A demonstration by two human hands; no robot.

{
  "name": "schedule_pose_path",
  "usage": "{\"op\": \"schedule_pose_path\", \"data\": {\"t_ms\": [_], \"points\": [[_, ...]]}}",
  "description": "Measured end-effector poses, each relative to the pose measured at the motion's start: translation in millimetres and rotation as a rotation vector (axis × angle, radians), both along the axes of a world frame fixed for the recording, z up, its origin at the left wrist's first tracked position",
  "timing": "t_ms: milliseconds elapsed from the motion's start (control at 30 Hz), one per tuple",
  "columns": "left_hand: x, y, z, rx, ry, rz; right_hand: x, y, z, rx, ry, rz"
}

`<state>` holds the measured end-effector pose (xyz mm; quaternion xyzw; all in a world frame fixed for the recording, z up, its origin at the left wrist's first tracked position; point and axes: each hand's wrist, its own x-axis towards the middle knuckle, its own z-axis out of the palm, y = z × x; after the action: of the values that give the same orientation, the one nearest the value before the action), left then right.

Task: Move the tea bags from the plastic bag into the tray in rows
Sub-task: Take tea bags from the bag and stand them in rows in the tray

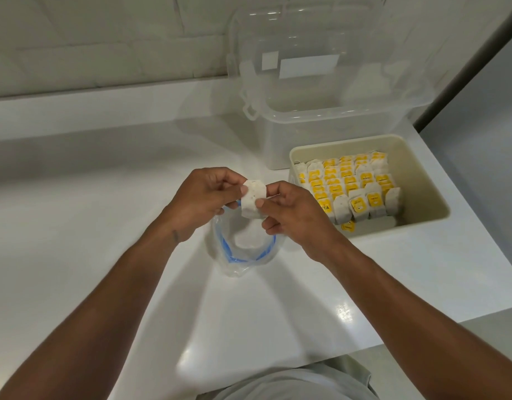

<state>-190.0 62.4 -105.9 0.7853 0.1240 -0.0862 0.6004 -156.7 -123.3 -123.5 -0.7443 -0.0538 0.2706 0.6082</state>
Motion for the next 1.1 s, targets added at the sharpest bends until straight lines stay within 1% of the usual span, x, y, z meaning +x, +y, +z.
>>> {"op": "schedule_pose_path", "data": {"t_ms": [233,300,400,467,533,600,667,767,833,933,1000,1100], "points": [[-2,-8,-3,0.060,-0.006,-0.027,-8,0,-3,0.012,-0.005,-0.051],[-3,-11,-3,0.028,0.001,-0.041,-10,-1,-1,0.020,0.002,-0.023],[-4,-13,-2,-0.076,0.021,-0.023,-11,-4,4,0.027,-0.026,0.029],[-4,-13,-1,-0.145,0.035,-0.018,-13,-6,7,0.032,-0.070,0.041],[-2,-13,2,-0.211,0.039,-0.027,-12,-7,7,0.004,-0.156,0.019],[-2,-15,6,-0.290,0.045,-0.045,-9,-9,4,-0.067,-0.283,-0.037],[0,-18,10,-0.328,0.046,-0.070,-5,-12,2,-0.154,-0.394,-0.091],[5,-26,13,-0.261,0.008,-0.123,0,-18,2,-0.245,-0.488,-0.151],[9,-29,17,-0.199,-0.011,-0.156,5,-24,4,-0.265,-0.467,-0.165],[18,-33,23,-0.096,-0.042,-0.230,15,-38,7,-0.236,-0.385,-0.086],[26,-39,26,0.019,-0.079,-0.264,21,-49,10,-0.245,-0.374,-0.052],[40,-54,28,0.274,-0.155,-0.291,32,-71,11,-0.287,-0.381,-0.037]]}}
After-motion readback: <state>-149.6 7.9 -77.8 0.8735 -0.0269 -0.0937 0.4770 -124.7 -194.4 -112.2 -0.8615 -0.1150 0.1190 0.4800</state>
